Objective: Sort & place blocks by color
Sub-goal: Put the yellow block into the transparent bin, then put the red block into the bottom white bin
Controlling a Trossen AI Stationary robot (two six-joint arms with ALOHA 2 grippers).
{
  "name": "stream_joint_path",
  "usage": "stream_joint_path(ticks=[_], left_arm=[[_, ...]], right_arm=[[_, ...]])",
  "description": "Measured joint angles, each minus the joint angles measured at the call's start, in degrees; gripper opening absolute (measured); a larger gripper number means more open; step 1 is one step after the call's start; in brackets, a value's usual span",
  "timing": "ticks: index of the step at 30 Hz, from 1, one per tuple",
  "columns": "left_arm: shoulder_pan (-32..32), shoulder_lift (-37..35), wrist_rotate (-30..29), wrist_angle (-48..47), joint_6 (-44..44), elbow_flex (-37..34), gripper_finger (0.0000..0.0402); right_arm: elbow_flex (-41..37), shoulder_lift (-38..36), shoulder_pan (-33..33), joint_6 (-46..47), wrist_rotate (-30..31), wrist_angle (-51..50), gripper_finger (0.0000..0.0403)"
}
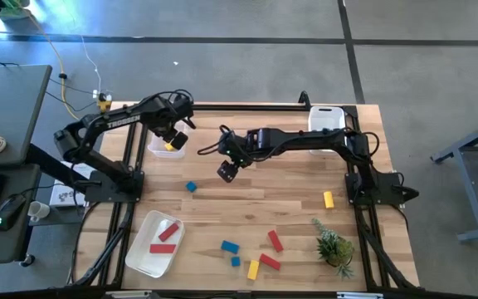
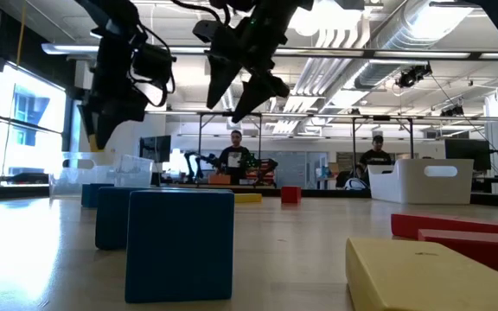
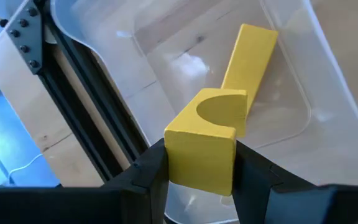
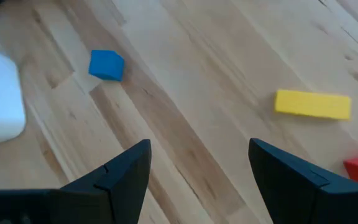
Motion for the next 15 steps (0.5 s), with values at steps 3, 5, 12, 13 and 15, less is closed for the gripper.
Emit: stream_joint_path(ticks=[3, 5, 12, 13, 15], left_arm=[[0.4, 1.1, 0.1, 0.0, 1.6, 0.0, 0.0135], [0.7, 1.7, 0.1, 0.0, 2.7, 0.0, 0.0153], [0.9, 2.1, -1.2, 0.0, 4.0, 0.0, 0.0212], [0.9, 2.1, -1.3, 0.0, 4.1, 0.0, 0.0216], [0.9, 2.1, -1.1, 0.0, 5.5, 0.0, 0.0219]], right_arm=[[0.0, 0.0, 0.3, 2.5, -0.2, -1.5, 0.0256], [0.0, 0.0, 0.8, 3.4, -0.3, -2.7, 0.0256], [0.0, 0.0, 3.1, 6.8, -0.3, -5.8, 0.0256], [0.0, 0.0, 3.6, 7.1, -0.3, -6.3, 0.0256], [0.0, 0.0, 4.5, 7.3, -0.9, -7.4, 0.0256]])
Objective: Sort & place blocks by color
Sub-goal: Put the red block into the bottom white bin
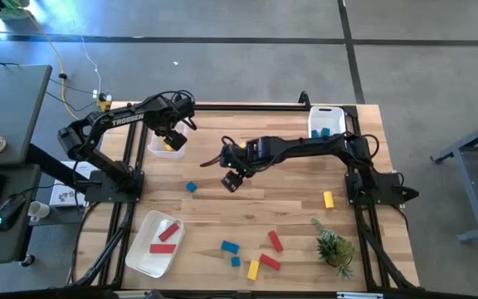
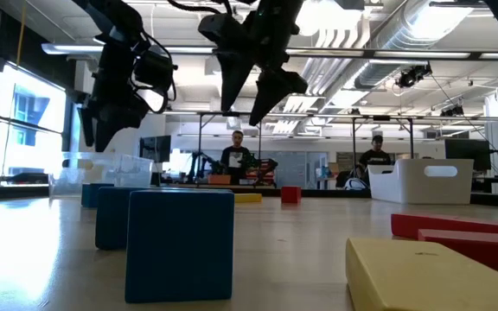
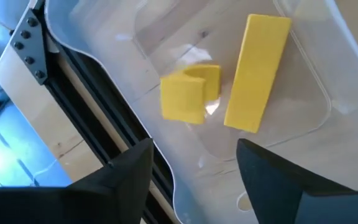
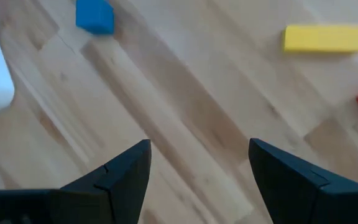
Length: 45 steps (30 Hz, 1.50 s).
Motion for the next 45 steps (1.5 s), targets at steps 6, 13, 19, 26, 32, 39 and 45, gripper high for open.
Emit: stream_joint_path(ticks=[6, 13, 19, 26, 32, 39, 45], left_arm=[[0.0, 0.0, 1.0, 0.0, 2.1, 0.1, 0.0215], [-1.7, 0.0, 4.2, -0.1, 2.4, 4.2, 0.0214], [-5.7, 0.0, 8.0, -0.2, -0.4, 8.5, 0.0214], [-12.5, -2.5, 15.3, -0.3, -5.9, 9.7, 0.0214], [-19.8, -7.1, 18.0, -0.9, -10.7, 9.7, 0.0214], [-28.9, -13.2, 21.8, -0.8, -17.5, 9.7, 0.0214], [-36.3, -17.9, 22.8, -0.2, -20.5, 9.7, 0.0214]], right_arm=[[0.0, 0.0, 3.5, 2.1, -2.7, -4.4, 0.0256], [0.0, 0.0, 7.2, 4.3, -5.6, -7.3, 0.0256], [0.0, 0.0, 10.7, 4.6, -5.4, -12.2, 0.0256], [0.0, 0.0, 14.1, 2.9, -3.8, -16.5, 0.0256], [0.0, 0.0, 16.2, 2.3, -5.0, -17.6, 0.0256], [0.0, 0.0, 18.8, 10.1, -5.1, -17.6, 0.0256], [0.0, 0.4, 21.0, 20.0, -4.2, -17.5, 0.0256]])
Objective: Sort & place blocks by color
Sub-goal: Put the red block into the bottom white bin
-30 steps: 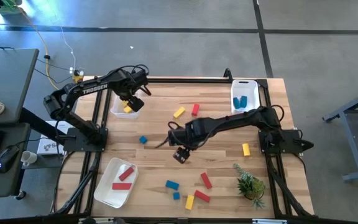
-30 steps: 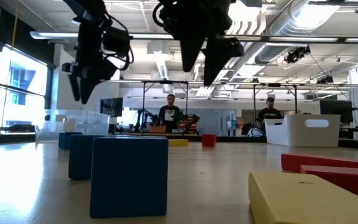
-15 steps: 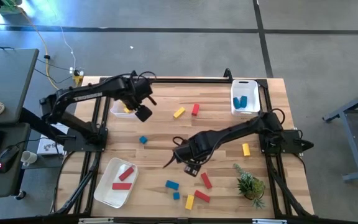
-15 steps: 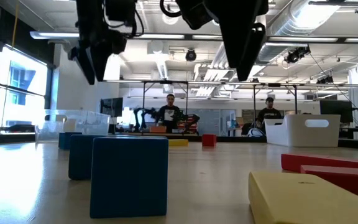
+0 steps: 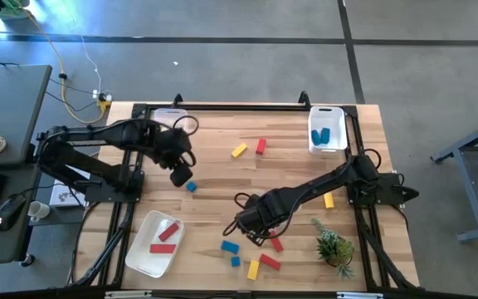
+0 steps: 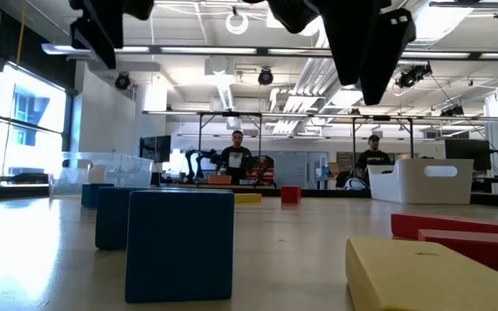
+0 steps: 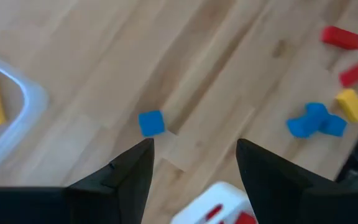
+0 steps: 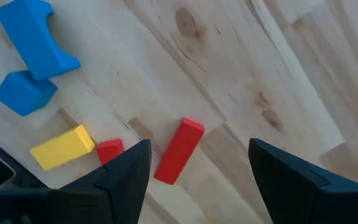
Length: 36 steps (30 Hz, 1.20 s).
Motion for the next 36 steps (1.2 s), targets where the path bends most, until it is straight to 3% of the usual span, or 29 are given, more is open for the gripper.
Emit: stream_joint_path(ticks=[10, 18, 36], left_arm=[[-8.2, -3.4, -1.0, 0.1, -1.2, 0.0, 0.0214], [-10.9, -3.2, -1.0, 0.1, -1.1, 0.0, 0.0214], [-11.5, -3.2, -1.2, 0.1, -0.6, 0.0, 0.0214]], right_arm=[[0.0, 3.3, 5.0, 17.3, 1.9, -0.5, 0.0256], [0.0, 7.4, 7.5, 23.4, 1.1, 0.0, 0.0256], [0.0, 13.9, 8.4, 24.9, -1.0, 0.9, 0.0256]])
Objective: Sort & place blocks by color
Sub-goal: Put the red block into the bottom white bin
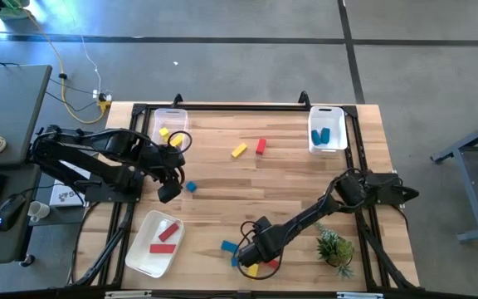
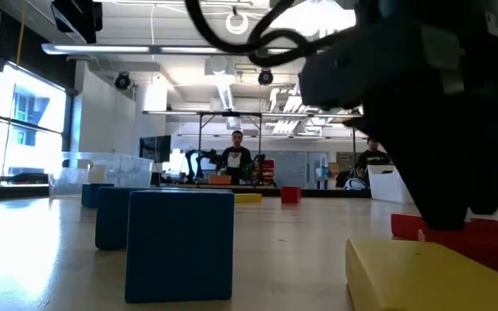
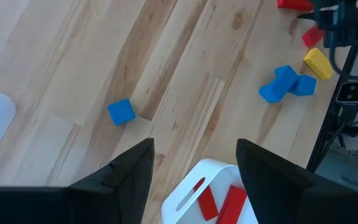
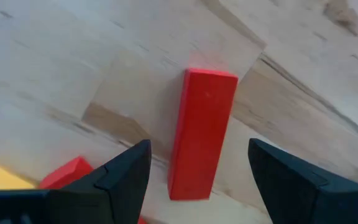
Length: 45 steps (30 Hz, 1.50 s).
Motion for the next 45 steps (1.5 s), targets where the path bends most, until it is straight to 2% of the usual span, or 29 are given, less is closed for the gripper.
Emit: stream_joint_path(ticks=[10, 18, 25, 28, 35, 41, 45], left_arm=[[0.0, 0.0, 0.0, 0.0, 0.0, 0.0, 0.0214], [0.0, 0.0, 0.0, 0.0, 0.1, 0.0, 0.0214], [0.0, 0.0, 0.0, -0.1, 0.8, 0.0, 0.0214], [0.0, 0.0, 0.0, -0.1, 1.5, 0.0, 0.0214], [0.0, 0.0, 0.0, -0.1, 1.5, 0.0, 0.0214], [0.0, 0.0, 0.0, 0.0, 1.5, 0.0, 0.0214], [0.0, 0.0, 0.0, 0.1, 1.5, 0.0, 0.0214]], right_arm=[[0.2, 1.7, 0.2, -1.1, -1.4, 1.1, 0.0254], [0.2, 2.4, 0.2, -1.1, -2.3, 2.7, 0.0200], [0.2, 3.4, 0.1, -1.0, -4.2, 3.0, 0.0187], [0.2, 3.4, 0.0, -1.0, -4.3, 3.4, 0.0161], [0.2, 3.3, -0.1, -2.1, -5.4, 3.7, 0.0071], [-0.1, 1.3, -0.2, -4.5, -5.0, 4.2, 0.0071], [-0.3, -0.6, -1.1, -6.6, -1.7, 5.9, 0.0071]])
